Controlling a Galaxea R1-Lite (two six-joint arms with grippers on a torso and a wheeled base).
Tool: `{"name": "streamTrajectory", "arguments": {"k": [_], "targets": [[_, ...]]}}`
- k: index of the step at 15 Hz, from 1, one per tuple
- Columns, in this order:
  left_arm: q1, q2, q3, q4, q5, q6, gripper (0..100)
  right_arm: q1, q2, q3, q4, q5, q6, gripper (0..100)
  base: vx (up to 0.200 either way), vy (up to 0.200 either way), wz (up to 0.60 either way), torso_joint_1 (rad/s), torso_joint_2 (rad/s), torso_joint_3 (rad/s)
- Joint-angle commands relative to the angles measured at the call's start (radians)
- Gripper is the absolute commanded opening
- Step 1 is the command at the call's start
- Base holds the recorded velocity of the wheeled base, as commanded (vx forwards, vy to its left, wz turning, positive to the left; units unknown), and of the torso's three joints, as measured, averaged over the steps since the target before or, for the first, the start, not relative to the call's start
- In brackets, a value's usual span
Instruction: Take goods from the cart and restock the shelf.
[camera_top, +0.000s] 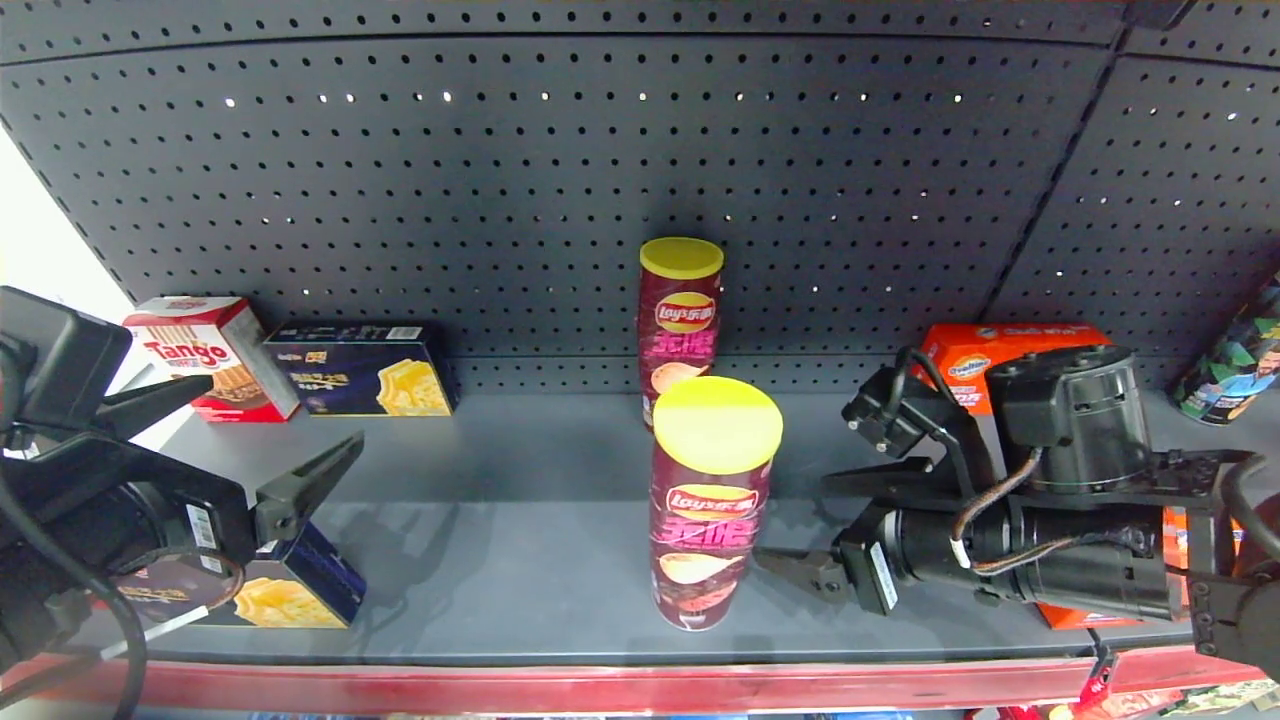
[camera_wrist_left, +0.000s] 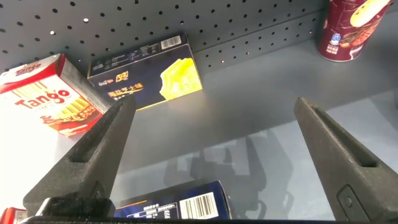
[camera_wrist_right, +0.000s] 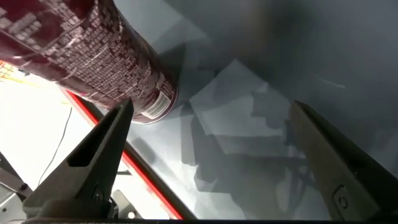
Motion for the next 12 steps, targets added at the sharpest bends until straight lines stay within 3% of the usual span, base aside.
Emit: {"name": "streamTrajectory", "arguments": {"k": [1,12], "targets": [[0.0,0.002,0.002,0.0,0.001,0.0,100,0.002,0.019,-0.01,-0.001,0.001,0.0,100,0.0,0.0,0.0,0.0,0.0,0.0],[0.0,-0.004,0.015,-0.002,0.001,0.0,100,0.002,0.027,-0.001,-0.024,-0.002,0.001,100,0.0,0.0,0.0,0.0,0.0,0.0]]}}
